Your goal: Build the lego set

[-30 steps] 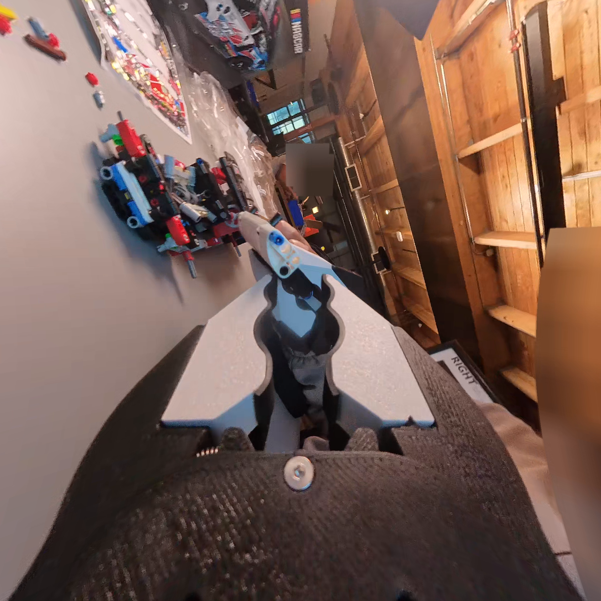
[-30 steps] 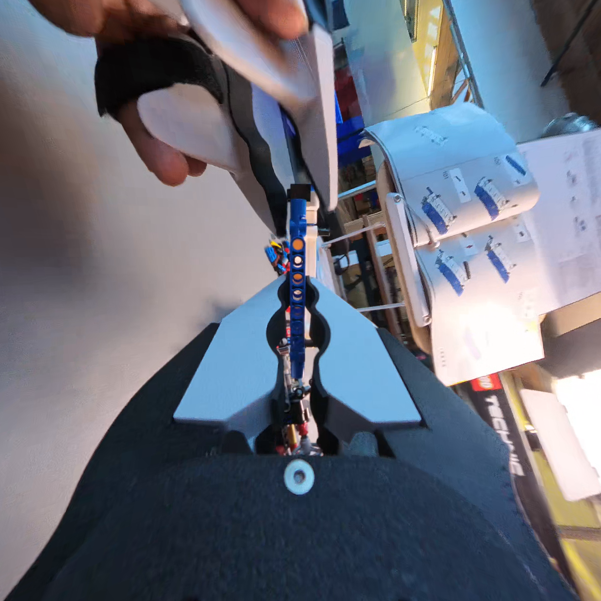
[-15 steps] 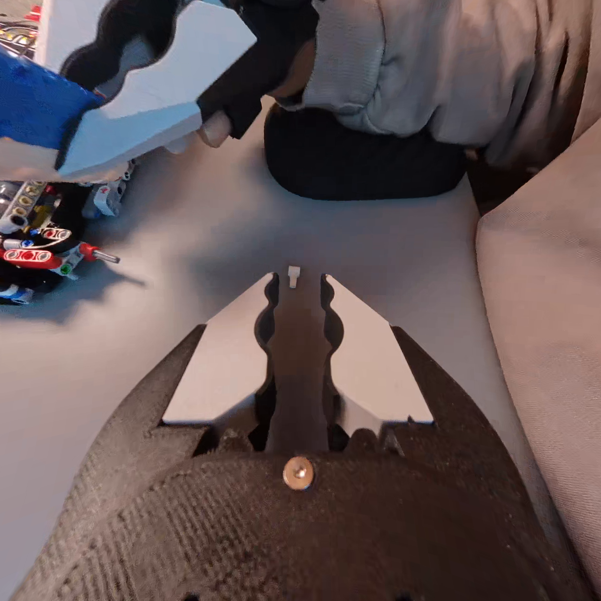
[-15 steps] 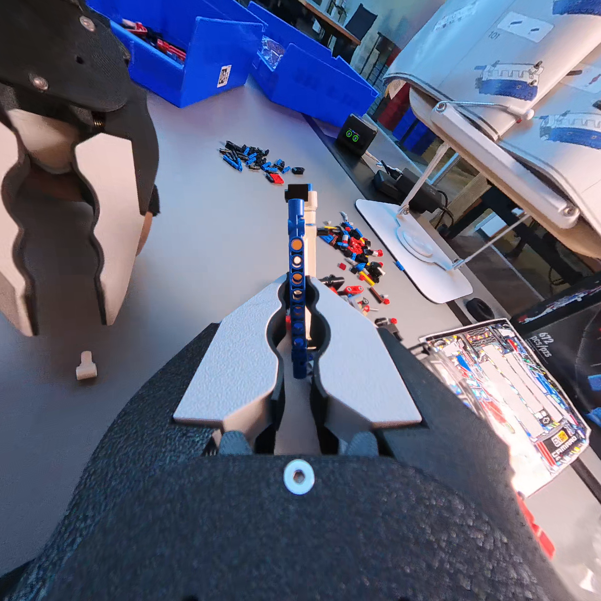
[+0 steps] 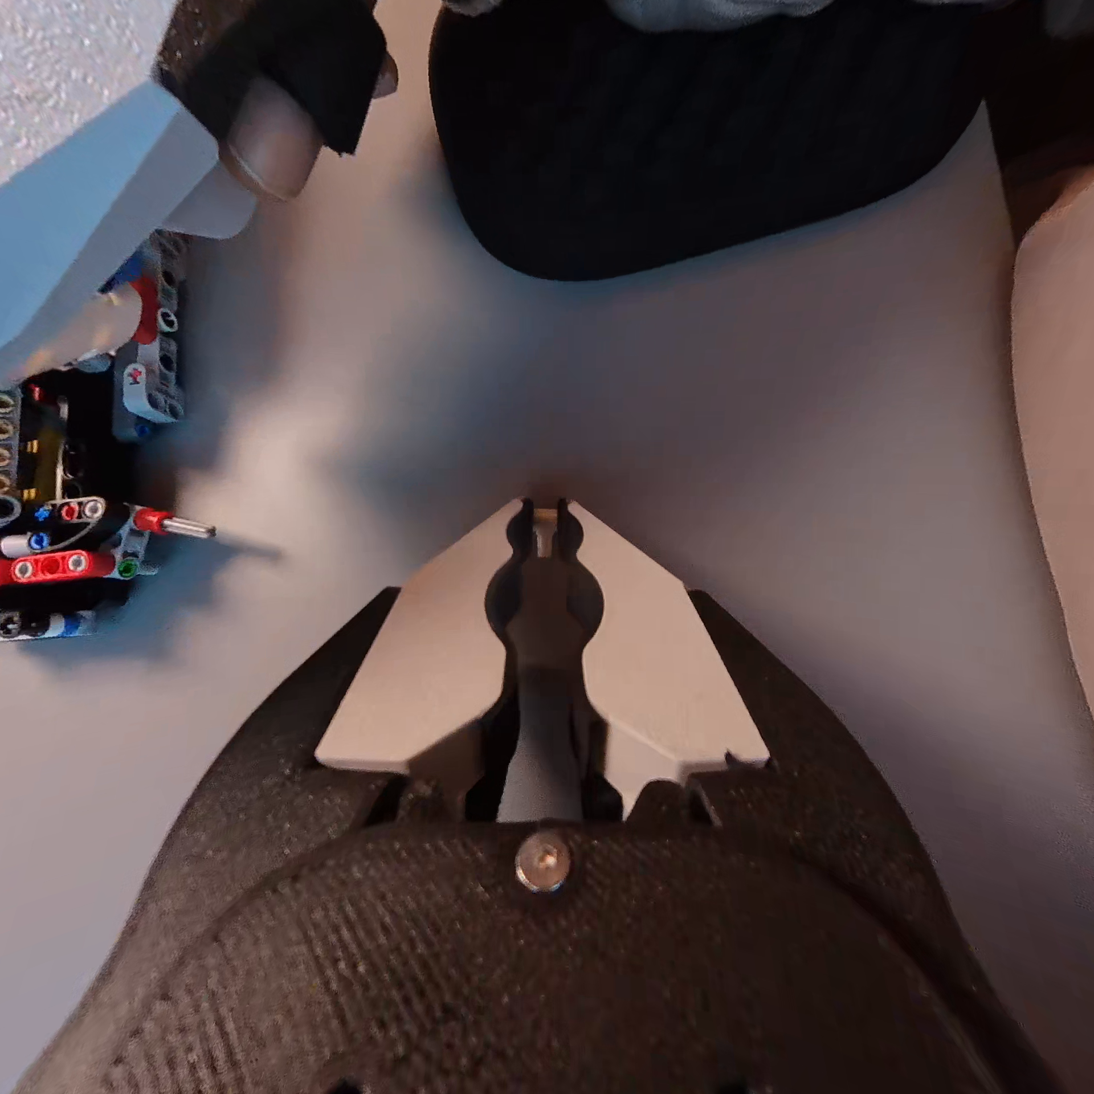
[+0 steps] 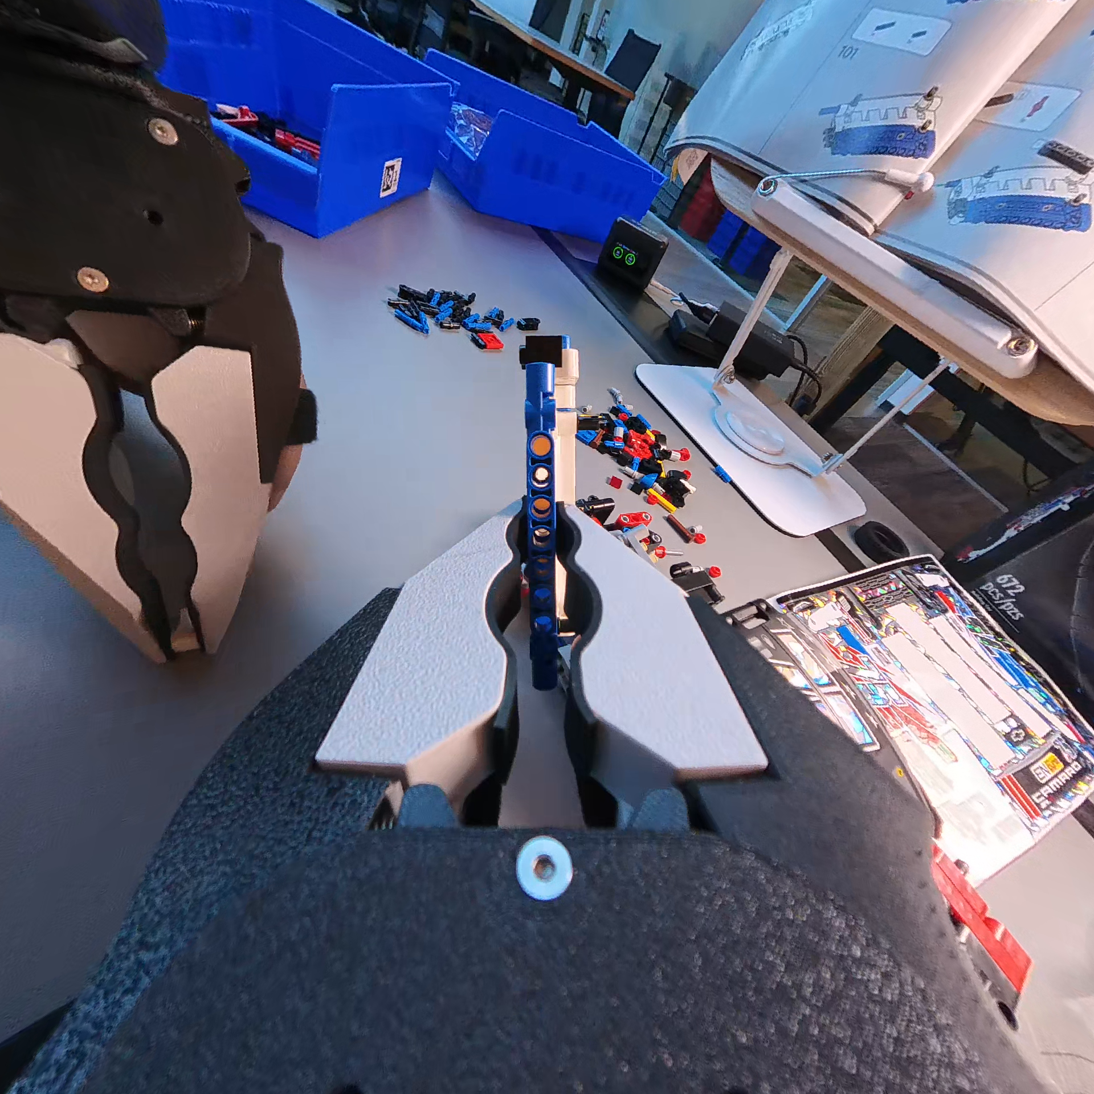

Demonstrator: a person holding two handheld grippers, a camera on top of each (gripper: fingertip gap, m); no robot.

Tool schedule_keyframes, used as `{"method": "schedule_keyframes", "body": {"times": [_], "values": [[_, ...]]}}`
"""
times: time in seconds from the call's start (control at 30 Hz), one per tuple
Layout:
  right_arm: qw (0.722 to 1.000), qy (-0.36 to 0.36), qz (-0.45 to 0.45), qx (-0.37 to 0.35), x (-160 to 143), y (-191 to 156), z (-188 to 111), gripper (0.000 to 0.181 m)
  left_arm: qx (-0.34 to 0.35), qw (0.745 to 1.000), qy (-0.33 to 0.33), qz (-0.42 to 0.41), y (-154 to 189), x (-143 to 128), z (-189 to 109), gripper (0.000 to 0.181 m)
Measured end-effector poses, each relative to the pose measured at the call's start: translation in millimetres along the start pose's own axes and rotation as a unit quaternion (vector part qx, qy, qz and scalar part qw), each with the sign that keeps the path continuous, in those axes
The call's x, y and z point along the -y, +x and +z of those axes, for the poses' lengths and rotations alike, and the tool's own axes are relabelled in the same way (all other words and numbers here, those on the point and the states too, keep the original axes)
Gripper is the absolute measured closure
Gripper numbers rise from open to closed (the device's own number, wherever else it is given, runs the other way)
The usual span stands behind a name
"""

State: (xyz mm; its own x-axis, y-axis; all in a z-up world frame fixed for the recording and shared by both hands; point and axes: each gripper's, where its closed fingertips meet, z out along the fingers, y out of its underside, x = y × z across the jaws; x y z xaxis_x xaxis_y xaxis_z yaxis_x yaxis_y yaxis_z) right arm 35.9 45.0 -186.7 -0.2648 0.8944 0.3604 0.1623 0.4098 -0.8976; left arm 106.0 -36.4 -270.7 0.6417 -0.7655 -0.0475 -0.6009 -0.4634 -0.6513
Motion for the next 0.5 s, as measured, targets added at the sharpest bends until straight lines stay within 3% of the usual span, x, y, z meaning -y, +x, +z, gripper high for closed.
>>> {"method": "schedule_keyframes", "body": {"times": [0.13,0.27,0.37,0.5], "values": [[1.000,-0.001,0.001,0.002,-0.1,-0.9,0.6,0.176,-0.038,0.998,0.050,-0.007,4.6,-12.4,-26.7,0.175],[1.000,-0.004,0.000,0.005,-1.8,-2.2,1.8,0.176,-0.028,0.999,0.000,-0.032,-1.3,-52.6,-58.3,0.167],[1.000,-0.005,0.003,0.007,-2.5,-2.4,2.7,0.176,0.008,0.994,-0.015,-0.112,-8.4,-66.2,-73.3,0.170],[1.000,-0.009,0.004,0.008,-5.2,-2.7,4.0,0.176,-0.008,0.967,0.020,-0.253,10.9,-49.1,-64.2,0.166]]}}
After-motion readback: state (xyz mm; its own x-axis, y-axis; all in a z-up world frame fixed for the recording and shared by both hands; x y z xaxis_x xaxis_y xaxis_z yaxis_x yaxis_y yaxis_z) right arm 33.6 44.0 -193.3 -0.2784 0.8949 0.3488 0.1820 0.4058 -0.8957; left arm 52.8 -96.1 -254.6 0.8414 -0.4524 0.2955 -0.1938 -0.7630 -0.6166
